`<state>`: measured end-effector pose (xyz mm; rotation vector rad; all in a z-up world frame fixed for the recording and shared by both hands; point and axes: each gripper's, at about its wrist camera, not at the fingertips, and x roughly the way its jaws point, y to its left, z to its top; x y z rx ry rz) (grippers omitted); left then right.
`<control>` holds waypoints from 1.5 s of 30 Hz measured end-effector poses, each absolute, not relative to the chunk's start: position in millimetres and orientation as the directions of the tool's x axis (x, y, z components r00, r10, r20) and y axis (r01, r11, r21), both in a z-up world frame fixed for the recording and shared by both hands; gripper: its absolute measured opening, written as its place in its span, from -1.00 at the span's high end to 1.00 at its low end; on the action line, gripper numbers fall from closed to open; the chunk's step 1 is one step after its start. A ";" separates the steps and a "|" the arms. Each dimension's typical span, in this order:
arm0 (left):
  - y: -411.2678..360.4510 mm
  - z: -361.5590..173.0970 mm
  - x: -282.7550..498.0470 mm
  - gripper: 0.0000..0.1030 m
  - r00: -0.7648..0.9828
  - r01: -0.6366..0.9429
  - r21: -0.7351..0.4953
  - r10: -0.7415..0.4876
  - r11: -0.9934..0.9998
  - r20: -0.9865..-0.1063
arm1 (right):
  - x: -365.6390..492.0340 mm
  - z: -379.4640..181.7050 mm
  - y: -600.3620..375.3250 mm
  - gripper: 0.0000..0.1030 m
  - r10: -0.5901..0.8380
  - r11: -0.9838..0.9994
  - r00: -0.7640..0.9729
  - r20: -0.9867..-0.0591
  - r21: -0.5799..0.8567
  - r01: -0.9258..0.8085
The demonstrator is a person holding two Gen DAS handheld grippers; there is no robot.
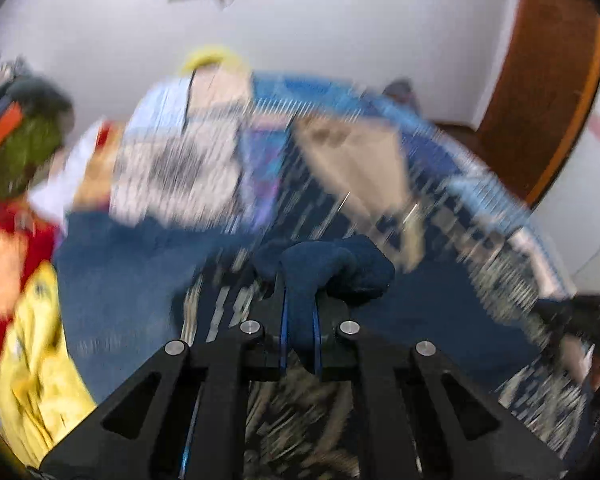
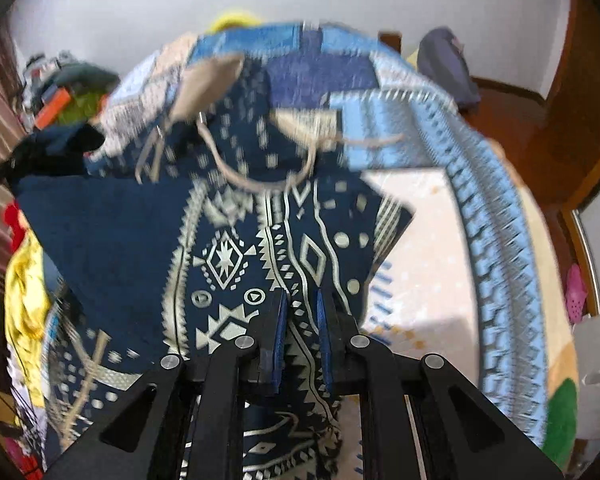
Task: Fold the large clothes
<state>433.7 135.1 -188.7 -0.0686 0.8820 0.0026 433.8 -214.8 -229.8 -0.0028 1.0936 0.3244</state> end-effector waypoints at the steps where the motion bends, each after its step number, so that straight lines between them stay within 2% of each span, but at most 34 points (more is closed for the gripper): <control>1: 143.6 -209.1 426.3 0.84 0.605 -0.048 -0.061 -0.019 0.997 -0.796 | 433.3 -233.0 -213.4 0.80 0.253 0.953 0.419 -0.872 0.150 -0.263; 7: 168.2 -270.4 391.9 0.80 0.525 -0.095 -0.064 -0.004 0.993 -0.851 | 427.3 -236.5 -203.6 0.80 0.182 0.957 0.454 -0.872 0.051 -0.286; 10: 176.9 -272.9 381.0 0.63 0.543 -0.130 -0.059 0.022 0.990 -0.839 | 425.6 -237.0 -199.2 0.70 0.142 0.957 0.468 -0.872 0.000 -0.290; 11: 180.8 -272.8 378.7 0.54 0.544 -0.149 -0.060 0.031 0.987 -0.838 | 425.5 -237.8 -198.1 0.52 0.123 0.957 0.475 -0.871 -0.022 -0.288; 12: 185.5 -273.9 377.0 0.44 0.542 -0.165 -0.068 0.033 0.984 -0.840 | 424.6 -238.9 -197.7 -0.19 0.073 0.959 0.493 -0.867 -0.074 -0.272; 14: 194.8 -274.8 374.5 0.31 0.536 -0.183 -0.087 0.025 0.979 -0.844 | 423.6 -245.1 -200.0 -0.98 -0.076 0.951 0.549 -0.833 -0.227 -0.213; 15: 195.7 -273.0 373.3 0.18 0.532 -0.185 -0.075 0.036 0.980 -0.846 | 421.8 -248.1 -205.0 -0.97 -0.062 0.950 0.559 -0.827 -0.221 -0.221; 17: 195.3 -268.5 369.3 -0.01 0.536 -0.185 -0.037 0.070 0.982 -0.841 | 424.0 -249.7 -219.7 -0.97 0.016 0.973 0.508 -0.861 -0.103 -0.205; 19: 194.4 -261.9 365.7 -0.06 0.539 -0.183 -0.008 0.093 0.983 -0.837 | 424.8 -243.6 -227.8 -0.97 0.052 0.982 0.499 -0.865 -0.048 -0.185; 21: 192.1 -253.5 363.4 -0.08 0.536 -0.169 0.008 0.099 0.986 -0.838 | 424.0 -234.5 -228.7 -0.97 0.064 0.982 0.513 -0.856 -0.039 -0.187; 22: 189.6 -246.9 361.8 -0.16 0.538 -0.158 0.020 0.103 0.987 -0.837 | 422.9 -227.1 -227.1 -0.97 0.068 0.979 0.528 -0.847 -0.044 -0.197; 24: 185.5 -232.9 359.3 -0.44 0.555 -0.150 0.041 0.118 0.988 -0.823 | 418.9 -215.0 -221.9 -0.97 0.083 0.974 0.553 -0.829 -0.050 -0.221; 26: 180.0 -217.3 357.1 -0.54 0.581 -0.140 0.048 0.121 0.989 -0.805 | 415.8 -200.0 -216.8 -0.97 0.109 0.969 0.576 -0.810 -0.043 -0.245; 31: 160.2 -175.3 374.6 -0.55 0.641 -0.097 0.066 0.113 0.993 -0.759 | 425.4 -161.4 -207.5 -0.97 0.214 0.958 0.604 -0.768 0.044 -0.284; 37: 138.8 -141.1 413.0 -0.57 0.701 -0.047 0.051 0.069 0.998 -0.710 | 453.8 -125.8 -191.0 -0.97 0.262 0.946 0.636 -0.725 0.062 -0.318; 45: 124.3 -140.5 479.8 -0.61 0.709 -0.030 0.065 0.067 0.997 -0.702 | 513.2 -112.4 -161.3 -0.98 0.295 0.936 0.643 -0.707 0.079 -0.342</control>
